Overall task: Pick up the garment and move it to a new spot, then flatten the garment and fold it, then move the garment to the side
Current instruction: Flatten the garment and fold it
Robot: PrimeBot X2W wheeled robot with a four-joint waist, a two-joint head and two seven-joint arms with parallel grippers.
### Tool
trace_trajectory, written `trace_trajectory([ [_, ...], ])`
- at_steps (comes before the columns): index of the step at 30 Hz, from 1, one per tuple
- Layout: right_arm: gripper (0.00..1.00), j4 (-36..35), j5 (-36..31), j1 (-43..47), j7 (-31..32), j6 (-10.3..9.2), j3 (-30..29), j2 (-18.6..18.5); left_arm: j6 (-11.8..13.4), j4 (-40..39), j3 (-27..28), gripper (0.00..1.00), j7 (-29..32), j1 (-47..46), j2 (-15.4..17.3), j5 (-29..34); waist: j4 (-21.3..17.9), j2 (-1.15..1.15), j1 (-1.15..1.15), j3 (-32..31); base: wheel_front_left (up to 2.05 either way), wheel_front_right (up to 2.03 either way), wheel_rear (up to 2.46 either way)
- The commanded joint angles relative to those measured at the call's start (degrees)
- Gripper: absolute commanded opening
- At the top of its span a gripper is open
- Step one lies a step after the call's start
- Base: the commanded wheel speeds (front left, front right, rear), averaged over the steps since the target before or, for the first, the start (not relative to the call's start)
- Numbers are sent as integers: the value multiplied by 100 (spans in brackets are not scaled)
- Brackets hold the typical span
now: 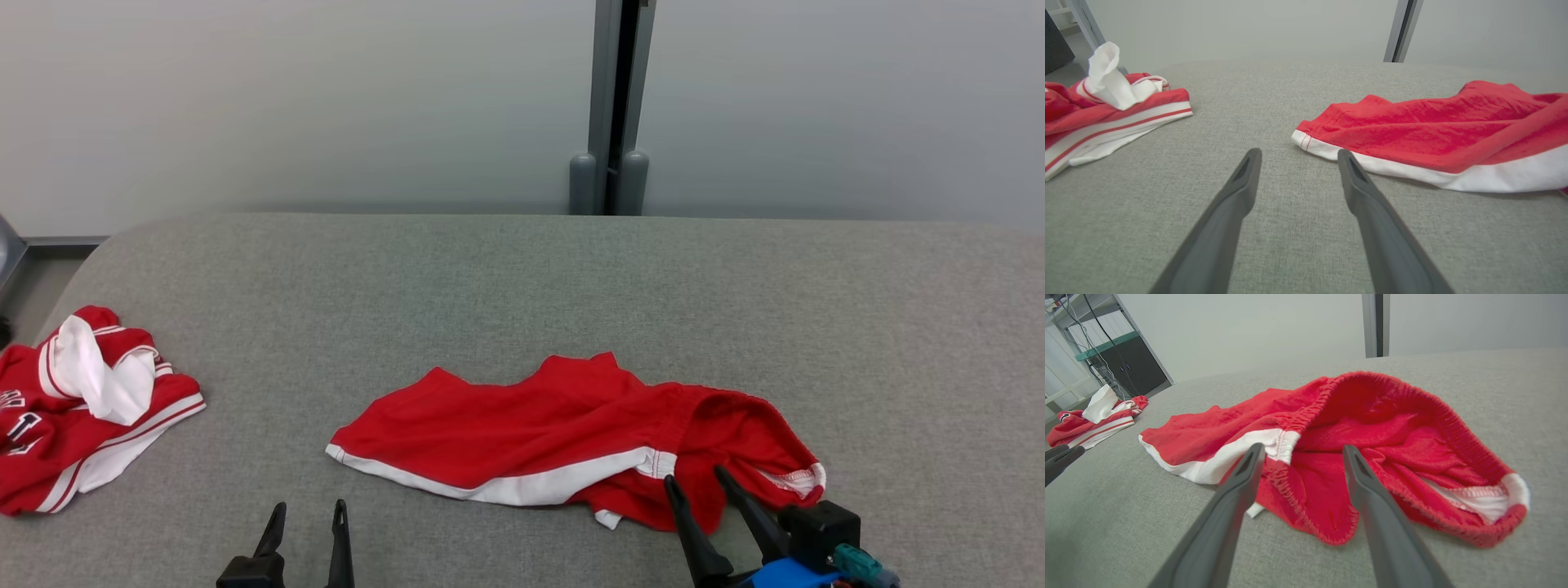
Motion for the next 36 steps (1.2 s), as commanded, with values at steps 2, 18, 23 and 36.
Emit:
trace_trajectory([
  [2,100,141,158,-190,-19,0,14,-12,-54,15,-39,100,-1,-123,-9,16,135,0,0,158,0,0,0],
  [18,0,306,586,-585,-19,0,118,-13,-133,-4,-122,100,-1,-358,-12,-105,316,0,0,547,0,0,0],
  [23,0,139,416,-418,-19,0,-196,-14,-255,10,-193,100,-1,-352,-13,-254,82,0,0,581,0,0,0],
  [36,0,-40,296,-517,-19,0,-264,-14,-420,560,-469,100,-1,-612,-10,-821,-403,0,0,794,0,0,0],
])
